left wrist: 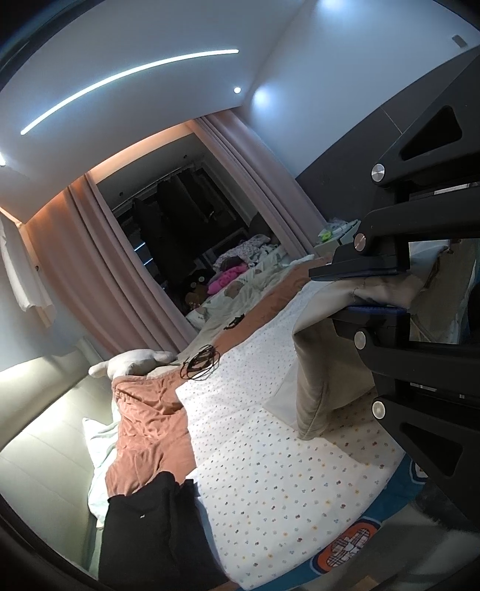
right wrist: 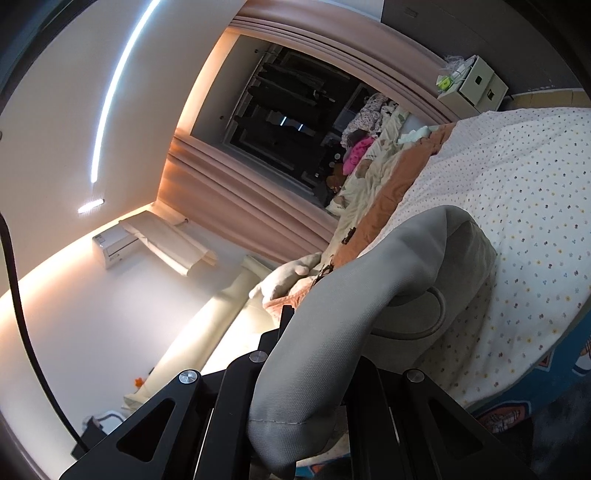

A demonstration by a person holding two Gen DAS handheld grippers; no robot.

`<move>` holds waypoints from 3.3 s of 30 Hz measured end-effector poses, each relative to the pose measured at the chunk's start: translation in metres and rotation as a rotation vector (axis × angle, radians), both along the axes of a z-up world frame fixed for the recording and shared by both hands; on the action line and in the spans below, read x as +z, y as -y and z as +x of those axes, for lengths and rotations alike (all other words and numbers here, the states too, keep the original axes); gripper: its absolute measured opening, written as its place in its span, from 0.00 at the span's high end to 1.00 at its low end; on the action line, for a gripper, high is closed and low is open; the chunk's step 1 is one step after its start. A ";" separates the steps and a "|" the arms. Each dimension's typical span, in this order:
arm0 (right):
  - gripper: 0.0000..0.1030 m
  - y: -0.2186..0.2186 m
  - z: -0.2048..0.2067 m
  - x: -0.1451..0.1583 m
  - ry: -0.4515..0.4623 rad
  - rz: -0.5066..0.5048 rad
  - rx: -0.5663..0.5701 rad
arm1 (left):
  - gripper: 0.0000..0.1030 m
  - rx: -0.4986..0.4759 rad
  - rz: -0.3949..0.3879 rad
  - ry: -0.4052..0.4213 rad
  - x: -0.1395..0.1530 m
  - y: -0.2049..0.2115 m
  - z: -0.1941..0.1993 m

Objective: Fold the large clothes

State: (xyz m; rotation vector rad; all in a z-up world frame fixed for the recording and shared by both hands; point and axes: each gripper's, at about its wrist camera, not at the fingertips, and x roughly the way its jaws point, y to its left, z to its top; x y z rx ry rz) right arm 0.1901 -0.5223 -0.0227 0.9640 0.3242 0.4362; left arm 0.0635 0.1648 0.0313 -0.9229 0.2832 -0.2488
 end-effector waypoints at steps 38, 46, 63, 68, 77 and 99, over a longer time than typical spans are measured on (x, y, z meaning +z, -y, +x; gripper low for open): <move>0.91 0.009 0.258 -0.098 -0.286 -0.005 -0.074 | 0.88 -0.007 0.030 -0.283 -0.083 0.002 0.299; 0.89 0.011 0.300 -0.137 -0.373 -0.006 -0.077 | 0.88 -0.010 0.045 -0.375 -0.124 0.005 0.350; 0.18 -0.020 0.308 -0.124 -0.388 -0.250 -0.067 | 0.15 -0.040 -0.016 -0.363 -0.134 0.013 0.354; 0.24 -0.055 0.309 -0.116 -0.414 -0.387 -0.009 | 0.15 -0.021 0.048 -0.415 -0.136 0.010 0.333; 0.39 -0.139 0.322 -0.108 -0.394 -0.529 0.159 | 0.23 -0.005 0.111 -0.499 -0.153 -0.004 0.296; 0.95 -0.256 0.373 -0.190 -0.610 -0.911 0.380 | 0.33 0.014 0.114 -0.646 -0.206 -0.036 0.254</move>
